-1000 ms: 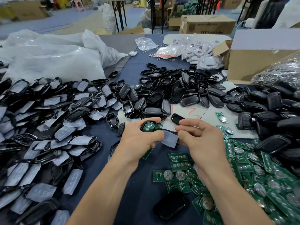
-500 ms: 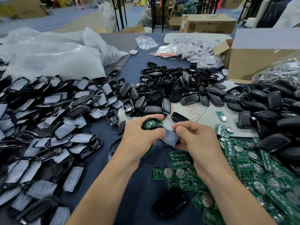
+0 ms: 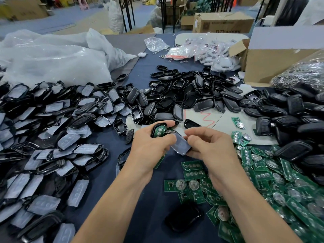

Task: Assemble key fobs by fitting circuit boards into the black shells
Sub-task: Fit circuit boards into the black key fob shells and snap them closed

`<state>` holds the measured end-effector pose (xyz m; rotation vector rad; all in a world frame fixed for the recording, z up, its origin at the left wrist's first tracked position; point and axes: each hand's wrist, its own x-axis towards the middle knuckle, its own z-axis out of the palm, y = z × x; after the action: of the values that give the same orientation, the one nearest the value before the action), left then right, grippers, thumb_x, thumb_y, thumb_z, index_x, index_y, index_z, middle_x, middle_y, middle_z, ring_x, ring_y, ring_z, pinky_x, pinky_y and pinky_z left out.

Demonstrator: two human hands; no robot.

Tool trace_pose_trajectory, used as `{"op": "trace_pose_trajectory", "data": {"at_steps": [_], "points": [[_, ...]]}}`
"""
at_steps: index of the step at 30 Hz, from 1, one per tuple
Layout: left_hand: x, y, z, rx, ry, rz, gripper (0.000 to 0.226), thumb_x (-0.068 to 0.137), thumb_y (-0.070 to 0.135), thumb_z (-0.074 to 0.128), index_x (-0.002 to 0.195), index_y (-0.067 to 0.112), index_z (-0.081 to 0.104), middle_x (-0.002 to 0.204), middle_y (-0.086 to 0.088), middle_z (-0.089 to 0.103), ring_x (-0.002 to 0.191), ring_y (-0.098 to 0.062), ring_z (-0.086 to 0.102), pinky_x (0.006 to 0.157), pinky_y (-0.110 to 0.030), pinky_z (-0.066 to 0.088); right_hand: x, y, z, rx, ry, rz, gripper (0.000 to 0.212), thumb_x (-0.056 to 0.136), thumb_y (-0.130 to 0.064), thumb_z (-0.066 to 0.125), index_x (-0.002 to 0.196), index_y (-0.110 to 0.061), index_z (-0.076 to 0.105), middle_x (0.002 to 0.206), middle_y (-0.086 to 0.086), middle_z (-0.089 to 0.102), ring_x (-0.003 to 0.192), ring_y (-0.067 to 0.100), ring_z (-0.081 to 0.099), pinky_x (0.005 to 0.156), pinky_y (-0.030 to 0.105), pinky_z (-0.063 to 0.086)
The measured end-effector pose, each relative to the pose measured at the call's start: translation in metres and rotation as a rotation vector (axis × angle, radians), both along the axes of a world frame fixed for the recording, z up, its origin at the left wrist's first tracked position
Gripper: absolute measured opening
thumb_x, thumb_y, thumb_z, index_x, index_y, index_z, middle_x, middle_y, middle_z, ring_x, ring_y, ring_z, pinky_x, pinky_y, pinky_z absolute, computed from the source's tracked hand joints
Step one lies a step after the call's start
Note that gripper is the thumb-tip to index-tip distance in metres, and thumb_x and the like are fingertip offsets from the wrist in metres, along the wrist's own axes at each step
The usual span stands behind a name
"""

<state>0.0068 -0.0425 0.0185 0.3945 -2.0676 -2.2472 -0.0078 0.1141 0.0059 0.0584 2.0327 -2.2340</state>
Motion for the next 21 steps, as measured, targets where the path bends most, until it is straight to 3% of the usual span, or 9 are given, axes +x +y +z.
{"op": "trace_pose_trajectory", "data": {"at_steps": [4, 8, 10, 12, 14, 16, 21], "points": [[-0.0002, -0.0018, -0.0002, 0.095, -0.028, 0.012, 0.034, 0.082, -0.006, 0.071, 0.091, 0.025, 0.082, 0.071, -0.004, 0.06, 0.052, -0.009, 0.047, 0.045, -0.017, 0.037, 0.0025, -0.0019, 0.0052, 0.046, 0.021, -0.003, 0.02, 0.091, -0.006, 0.07, 0.081, -0.021, 0.081, 0.08, 0.006, 0.078, 0.078, 0.024, 0.076, 0.068, 0.032, 0.063], [0.0001, 0.0012, 0.0006, 0.134, -0.061, 0.033, 0.029, 0.085, -0.006, 0.069, 0.096, 0.019, 0.08, 0.076, -0.006, 0.061, 0.054, -0.01, 0.047, 0.045, -0.017, 0.038, 0.0074, -0.001, 0.0067, 0.418, 0.244, -0.047, 0.011, 0.078, -0.024, 0.082, 0.076, -0.033, 0.076, 0.066, -0.013, 0.074, 0.059, 0.003, 0.068, 0.055, 0.018, 0.053], [-0.0002, 0.003, 0.0012, 0.169, -0.077, 0.029, 0.024, 0.088, -0.004, 0.069, 0.099, 0.016, 0.078, 0.075, -0.002, 0.065, 0.055, -0.009, 0.049, 0.046, -0.017, 0.039, 0.008, -0.0026, 0.0063, 0.472, 0.281, -0.054, 0.015, 0.074, -0.024, 0.085, 0.073, -0.035, 0.075, 0.063, -0.018, 0.072, 0.058, -0.001, 0.067, 0.053, 0.012, 0.048], [0.0001, 0.0037, 0.0024, 0.228, -0.09, 0.009, 0.016, 0.092, 0.001, 0.07, 0.1, 0.013, 0.077, 0.074, 0.0, 0.067, 0.054, -0.008, 0.05, 0.045, -0.017, 0.037, 0.0064, -0.0027, 0.004, 0.455, 0.271, -0.074, 0.016, 0.074, -0.021, 0.085, 0.073, -0.035, 0.076, 0.062, -0.017, 0.072, 0.056, 0.001, 0.067, 0.052, 0.012, 0.048], [0.0, 0.0022, 0.0038, 0.3, -0.098, -0.017, 0.006, 0.092, 0.01, 0.074, 0.092, 0.013, 0.079, 0.075, -0.001, 0.067, 0.056, -0.008, 0.053, 0.044, -0.017, 0.037, 0.004, -0.0017, 0.0007, 0.37, 0.22, -0.088, 0.013, 0.075, -0.024, 0.083, 0.075, -0.036, 0.077, 0.064, -0.011, 0.073, 0.057, 0.008, 0.068, 0.056, 0.025, 0.055], [0.0, 0.0006, 0.0045, 0.321, -0.102, -0.039, 0.011, 0.087, 0.019, 0.077, 0.077, 0.017, 0.082, 0.073, 0.0, 0.067, 0.058, -0.009, 0.054, 0.043, -0.017, 0.037, 0.002, -0.0004, -0.0012, 0.261, 0.165, -0.101, 0.006, 0.073, -0.028, 0.08, 0.075, -0.033, 0.079, 0.065, -0.005, 0.075, 0.058, 0.015, 0.068, 0.059, 0.036, 0.057], [0.0009, -0.0024, 0.0037, 0.206, -0.093, -0.026, 0.026, 0.089, 0.001, 0.073, 0.068, 0.016, 0.075, 0.059, 0.0, 0.062, 0.052, -0.009, 0.055, 0.039, -0.017, 0.033, -0.0013, 0.0015, -0.0007, 0.095, 0.112, -0.137, 0.017, 0.077, -0.008, 0.083, 0.071, -0.024, 0.081, 0.065, 0.002, 0.075, 0.054, 0.011, 0.063, 0.058, 0.028, 0.051]]}}
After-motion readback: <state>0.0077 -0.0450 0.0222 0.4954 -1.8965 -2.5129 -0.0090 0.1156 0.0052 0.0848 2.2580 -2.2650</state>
